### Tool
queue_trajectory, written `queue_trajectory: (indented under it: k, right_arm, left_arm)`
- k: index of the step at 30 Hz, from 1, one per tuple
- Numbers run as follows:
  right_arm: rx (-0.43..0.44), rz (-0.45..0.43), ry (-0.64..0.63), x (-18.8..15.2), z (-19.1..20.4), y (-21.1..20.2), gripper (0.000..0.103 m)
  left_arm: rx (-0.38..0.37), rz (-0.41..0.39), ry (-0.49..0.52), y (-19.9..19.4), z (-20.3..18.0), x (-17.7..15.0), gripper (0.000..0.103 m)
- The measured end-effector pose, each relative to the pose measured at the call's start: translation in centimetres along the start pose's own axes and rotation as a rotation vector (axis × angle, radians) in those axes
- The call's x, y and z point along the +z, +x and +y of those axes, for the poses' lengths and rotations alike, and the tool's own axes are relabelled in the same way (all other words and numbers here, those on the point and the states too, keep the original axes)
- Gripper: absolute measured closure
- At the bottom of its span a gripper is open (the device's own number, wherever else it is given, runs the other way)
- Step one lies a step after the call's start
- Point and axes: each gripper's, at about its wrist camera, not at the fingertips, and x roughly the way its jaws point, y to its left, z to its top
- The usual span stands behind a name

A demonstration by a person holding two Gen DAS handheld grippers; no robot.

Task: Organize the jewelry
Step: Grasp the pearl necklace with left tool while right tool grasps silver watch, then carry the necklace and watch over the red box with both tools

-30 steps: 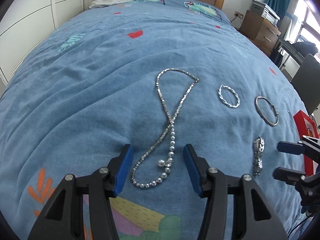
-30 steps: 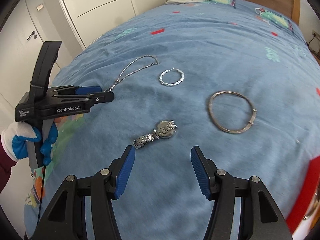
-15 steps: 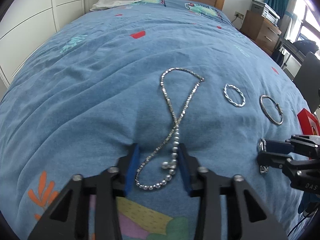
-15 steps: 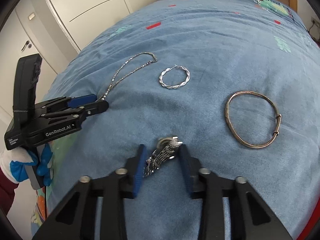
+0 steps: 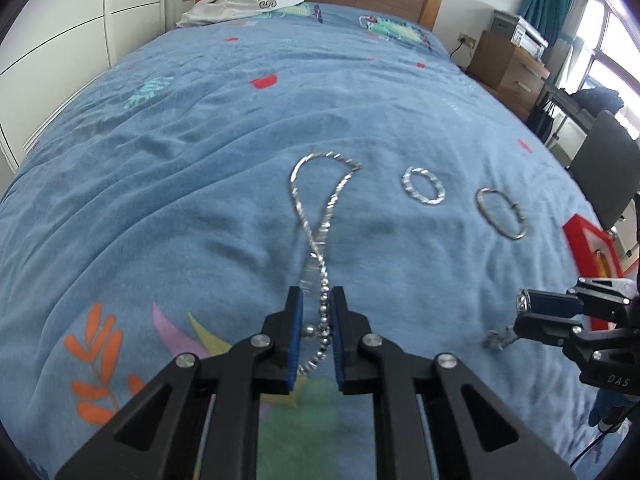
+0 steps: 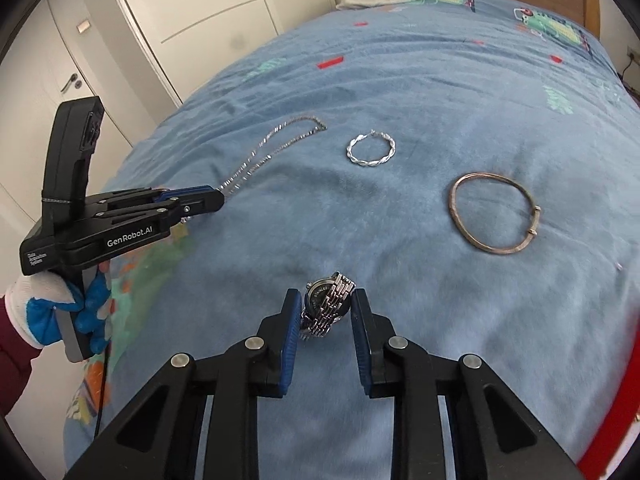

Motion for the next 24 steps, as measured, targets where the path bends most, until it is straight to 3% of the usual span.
queue_trajectory:
  k: [13, 24]
  right_arm:
    - [-0.058, -0.122, 0.019, -2.7, -1.1, -10.1, 0.078]
    - [-0.149, -0.238, 0.051, -5.3, -3.5, -19.4, 0.078]
  left_arm:
    - [-0.051, -0.120, 0.045, -8.1, -5.5, 1.7, 0.091]
    - [-0.132, -0.230, 0.132, -15.3, -13.3, 4.6, 0.091]
